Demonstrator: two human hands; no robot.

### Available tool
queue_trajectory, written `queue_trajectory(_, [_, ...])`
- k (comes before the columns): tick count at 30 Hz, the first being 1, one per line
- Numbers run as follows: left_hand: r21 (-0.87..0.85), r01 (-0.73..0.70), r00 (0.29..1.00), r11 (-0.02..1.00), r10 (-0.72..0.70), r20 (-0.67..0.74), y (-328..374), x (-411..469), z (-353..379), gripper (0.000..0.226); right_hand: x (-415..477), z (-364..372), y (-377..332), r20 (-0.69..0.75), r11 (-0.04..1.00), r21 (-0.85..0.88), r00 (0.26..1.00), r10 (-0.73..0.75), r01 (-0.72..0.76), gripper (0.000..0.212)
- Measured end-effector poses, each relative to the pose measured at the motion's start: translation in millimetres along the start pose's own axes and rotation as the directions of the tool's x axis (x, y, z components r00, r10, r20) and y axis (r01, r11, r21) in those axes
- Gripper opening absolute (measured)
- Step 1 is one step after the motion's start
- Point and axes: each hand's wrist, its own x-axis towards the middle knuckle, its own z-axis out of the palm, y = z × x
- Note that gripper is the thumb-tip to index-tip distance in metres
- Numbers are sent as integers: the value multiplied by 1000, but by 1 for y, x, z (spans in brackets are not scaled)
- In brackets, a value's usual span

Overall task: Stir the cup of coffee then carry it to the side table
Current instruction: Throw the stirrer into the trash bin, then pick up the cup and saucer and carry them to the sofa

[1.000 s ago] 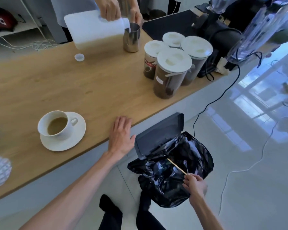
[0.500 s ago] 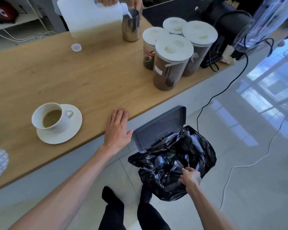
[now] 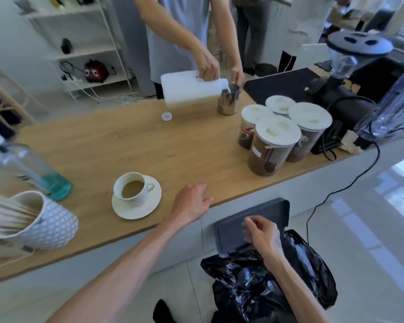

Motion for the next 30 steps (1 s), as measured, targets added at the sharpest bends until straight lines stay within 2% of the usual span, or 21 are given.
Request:
queue_trajectory(3, [-65,38,991,997,-46,-122,-9,-4,-34,45,3,32,-44,131,993,-17,985,-112,115,14])
queue_trajectory(6, [-141,85,954,986,-121,-273,-30,-12,-68,38,4,67,-74,274,982,-20,945,-177,190,15])
queue_trajectory(12, [-304,152,790,941,-300,-535,-94,-34,-112,23,13,134,-93,401,966,-84,896,-190,243,15])
queue_trajectory(15, [-411,202,685,889,-429,-589,-131,-42,-115,18,14,156,-96,427,968,-124,892,-147,219,13])
queue_trajectory(18, [-521,279,635,807,-562,-530,-167,-46,-103,18,18,176,-97,444,968,-161,890,-104,194,22])
queue_trajectory(23, [-491,475,700,730,-652,-293,-210,-43,-72,23,28,202,-98,434,946,-266,899,-52,184,18])
queue_trajectory(27, [-508,533,735,676,-668,-118,-229,-32,-65,28,35,222,-96,416,949,-273,909,-30,156,11])
queue_trajectory(30, [-505,567,724,650,-686,-70,-235,-24,-62,13,38,233,-93,383,947,-290,923,-19,140,6])
